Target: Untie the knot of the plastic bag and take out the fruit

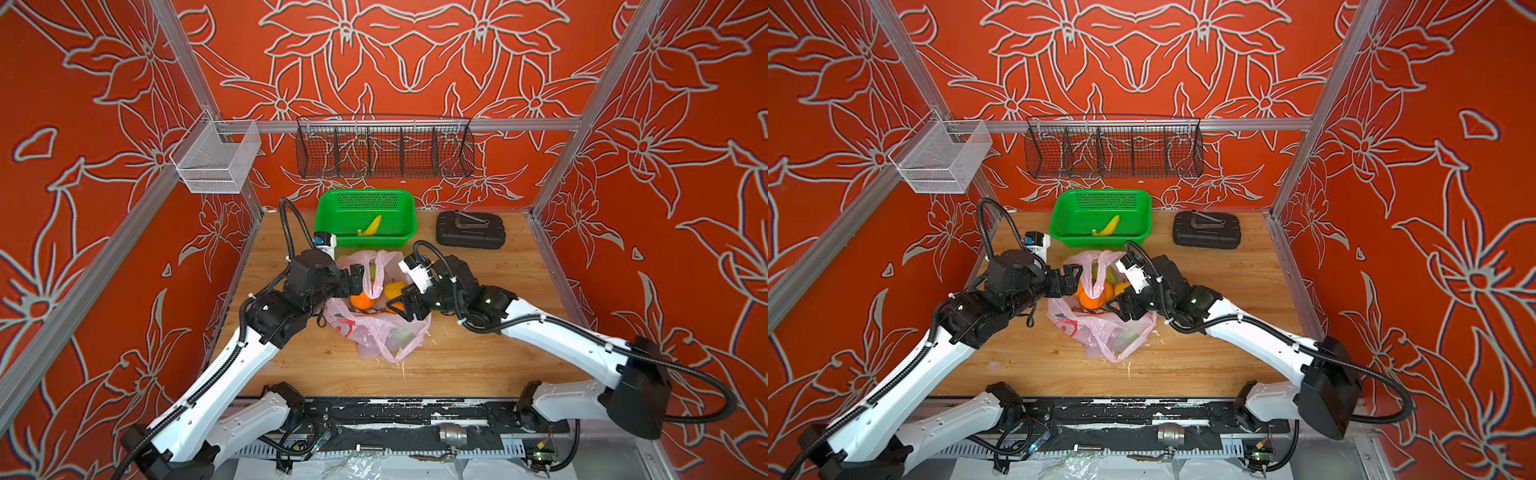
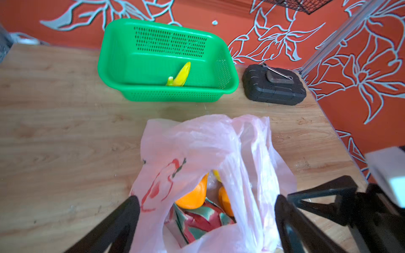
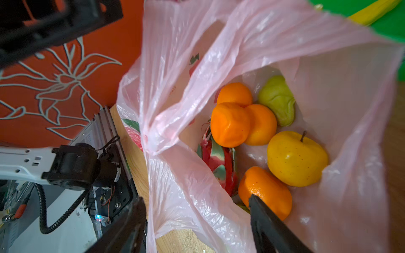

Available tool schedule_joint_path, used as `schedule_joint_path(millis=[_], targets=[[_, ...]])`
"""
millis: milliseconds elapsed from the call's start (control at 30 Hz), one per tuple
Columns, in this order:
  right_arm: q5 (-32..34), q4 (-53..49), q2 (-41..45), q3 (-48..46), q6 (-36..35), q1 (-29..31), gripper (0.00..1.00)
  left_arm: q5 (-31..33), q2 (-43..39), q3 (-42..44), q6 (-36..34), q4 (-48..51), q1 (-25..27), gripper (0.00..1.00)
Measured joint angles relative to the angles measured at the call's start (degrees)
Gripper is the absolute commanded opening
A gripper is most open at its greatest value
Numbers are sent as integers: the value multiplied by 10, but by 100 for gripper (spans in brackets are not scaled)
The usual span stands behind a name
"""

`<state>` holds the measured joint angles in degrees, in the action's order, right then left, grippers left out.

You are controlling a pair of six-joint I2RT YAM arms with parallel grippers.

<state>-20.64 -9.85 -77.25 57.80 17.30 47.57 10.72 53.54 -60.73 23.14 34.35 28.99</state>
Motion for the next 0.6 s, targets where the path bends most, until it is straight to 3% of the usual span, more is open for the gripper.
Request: schedule_joint_path(millis=[200,267,400,600], targets=[[-34,-5,-74,0,-11,10,75,7,-19,52,64,36,0,94],[-50,-10,-99,5,-17,17,65,5,-16,66,77,42,0,94],[-70,-28,-134,22,-26,38,33,5,-4,73,91,48,0,94],[-83,-33,-127,21,-24,88,10,1,13,73,97,44,0,94]])
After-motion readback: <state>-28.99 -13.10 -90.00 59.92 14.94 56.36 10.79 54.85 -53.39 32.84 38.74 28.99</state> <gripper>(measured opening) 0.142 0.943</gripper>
